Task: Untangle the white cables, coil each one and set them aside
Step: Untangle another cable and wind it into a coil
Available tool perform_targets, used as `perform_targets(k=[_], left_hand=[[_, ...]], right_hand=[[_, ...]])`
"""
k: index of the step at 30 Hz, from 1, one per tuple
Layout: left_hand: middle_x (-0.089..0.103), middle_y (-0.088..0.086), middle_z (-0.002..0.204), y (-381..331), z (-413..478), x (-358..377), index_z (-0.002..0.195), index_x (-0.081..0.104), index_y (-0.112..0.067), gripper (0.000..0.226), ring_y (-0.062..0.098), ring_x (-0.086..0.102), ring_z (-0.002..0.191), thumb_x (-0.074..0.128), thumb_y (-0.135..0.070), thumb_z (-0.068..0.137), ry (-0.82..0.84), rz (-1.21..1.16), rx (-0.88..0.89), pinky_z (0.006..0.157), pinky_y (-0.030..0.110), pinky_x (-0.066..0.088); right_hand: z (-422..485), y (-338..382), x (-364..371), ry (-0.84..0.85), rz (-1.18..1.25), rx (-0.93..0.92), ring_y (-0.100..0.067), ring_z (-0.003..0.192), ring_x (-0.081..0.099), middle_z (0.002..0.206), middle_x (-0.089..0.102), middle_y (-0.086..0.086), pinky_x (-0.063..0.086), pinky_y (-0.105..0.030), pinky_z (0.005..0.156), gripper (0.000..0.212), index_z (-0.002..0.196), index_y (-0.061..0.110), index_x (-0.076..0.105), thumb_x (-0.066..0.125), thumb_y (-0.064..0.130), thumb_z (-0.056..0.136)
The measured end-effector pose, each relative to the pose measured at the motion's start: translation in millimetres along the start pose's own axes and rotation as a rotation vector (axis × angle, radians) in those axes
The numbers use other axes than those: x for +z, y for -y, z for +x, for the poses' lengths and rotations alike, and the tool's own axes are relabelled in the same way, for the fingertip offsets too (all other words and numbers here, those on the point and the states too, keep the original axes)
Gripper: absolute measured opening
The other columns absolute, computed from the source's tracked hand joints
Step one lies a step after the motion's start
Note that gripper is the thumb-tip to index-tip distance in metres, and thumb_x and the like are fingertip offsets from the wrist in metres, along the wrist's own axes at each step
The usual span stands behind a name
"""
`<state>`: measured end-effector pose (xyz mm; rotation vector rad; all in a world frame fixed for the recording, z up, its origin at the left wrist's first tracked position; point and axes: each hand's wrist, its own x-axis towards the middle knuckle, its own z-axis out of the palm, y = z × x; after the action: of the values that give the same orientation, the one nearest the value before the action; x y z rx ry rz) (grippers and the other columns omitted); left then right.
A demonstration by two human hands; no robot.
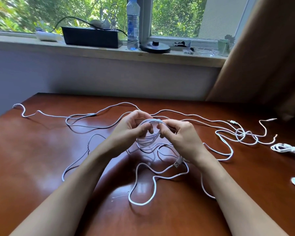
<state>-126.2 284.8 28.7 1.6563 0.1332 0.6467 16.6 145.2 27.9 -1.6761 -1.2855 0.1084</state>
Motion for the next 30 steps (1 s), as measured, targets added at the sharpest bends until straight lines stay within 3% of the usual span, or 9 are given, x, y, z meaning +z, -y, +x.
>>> perform_targets(k=[5, 9, 12, 15, 19, 21, 25, 30], left_hand=[[0.067, 0.003, 0.085, 4, 2, 4, 0.117, 0.062, -0.001, 0.019, 0.007, 0.06, 0.077, 0.057, 0.0, 0.099, -0.096, 0.222, 0.07, 0.075, 0.019, 0.049], [0.069, 0.0, 0.099, 5, 3, 6, 0.117, 0.065, 0.0, 0.023, -0.008, 0.06, 0.085, 0.065, -0.002, 0.094, -0.2, 0.484, 0.25, 0.078, 0.013, 0.046], [0.068, 0.001, 0.11, 12, 6, 2, 0.122, 0.066, -0.006, 0.031, 0.007, 0.058, 0.097, 0.063, -0.016, 0.093, -0.246, 0.722, 0.407, 0.089, 0.021, 0.046], [0.07, 0.0, 0.109, 12, 5, 3, 0.121, 0.068, -0.008, 0.03, 0.006, 0.061, 0.096, 0.063, -0.015, 0.092, -0.224, 0.609, 0.353, 0.086, 0.017, 0.045], [0.072, -0.006, 0.097, 9, 6, 3, 0.111, 0.073, -0.019, 0.024, 0.001, 0.061, 0.077, 0.066, -0.022, 0.088, -0.235, 0.376, 0.159, 0.074, 0.019, 0.05], [0.072, -0.007, 0.094, 11, 6, 1, 0.107, 0.074, -0.023, 0.019, 0.004, 0.062, 0.076, 0.066, -0.022, 0.089, -0.255, 0.373, 0.133, 0.073, 0.022, 0.051], [0.071, 0.011, 0.097, 13, 8, 4, 0.102, 0.071, -0.015, 0.018, 0.01, 0.062, 0.08, 0.063, -0.001, 0.095, -0.311, 0.31, 0.096, 0.074, 0.026, 0.05], [0.066, 0.004, 0.08, 17, 5, 7, 0.102, 0.069, -0.009, 0.024, 0.016, 0.062, 0.07, 0.053, 0.008, 0.096, -0.336, 0.322, 0.122, 0.066, 0.036, 0.058]], right_hand=[[-2, 5, -4, 0.015, 0.092, 0.049, 0.001, 0.065, 0.058, 0.07, 0.07, 0.004, 0.044, -0.018, 0.067, 0.022, 0.081, 0.011, 0.072, 0.063, 0.019, 0.099], [-1, 11, -7, -0.017, 0.17, 0.072, 0.004, 0.06, 0.054, 0.067, 0.066, 0.009, 0.039, -0.012, 0.063, 0.026, 0.077, 0.02, 0.07, 0.061, 0.015, 0.1], [0, 9, -6, -0.047, 0.18, 0.087, 0.003, 0.058, 0.052, 0.066, 0.067, 0.009, 0.038, -0.013, 0.061, 0.021, 0.084, 0.015, 0.074, 0.061, 0.017, 0.101], [0, 6, -6, -0.078, 0.176, 0.099, 0.002, 0.061, 0.052, 0.068, 0.069, 0.005, 0.04, -0.017, 0.063, 0.02, 0.088, 0.012, 0.075, 0.061, 0.019, 0.101], [2, 4, -9, -0.118, 0.176, 0.11, -0.006, 0.066, 0.053, 0.072, 0.071, 0.001, 0.042, -0.029, 0.066, 0.025, 0.082, 0.014, 0.074, 0.061, 0.023, 0.101], [1, 5, -9, -0.088, 0.178, 0.111, -0.005, 0.067, 0.054, 0.073, 0.071, 0.003, 0.042, -0.028, 0.067, 0.024, 0.082, 0.016, 0.074, 0.06, 0.023, 0.101], [-1, 10, -7, -0.024, 0.189, 0.095, -0.003, 0.063, 0.05, 0.067, 0.067, 0.008, 0.039, -0.025, 0.063, 0.028, 0.076, 0.021, 0.072, 0.059, 0.02, 0.101], [-1, 6, -8, 0.009, 0.202, 0.111, -0.004, 0.053, 0.036, 0.061, 0.057, 0.009, 0.031, -0.022, 0.054, 0.03, 0.077, 0.01, 0.071, 0.06, 0.022, 0.101]])
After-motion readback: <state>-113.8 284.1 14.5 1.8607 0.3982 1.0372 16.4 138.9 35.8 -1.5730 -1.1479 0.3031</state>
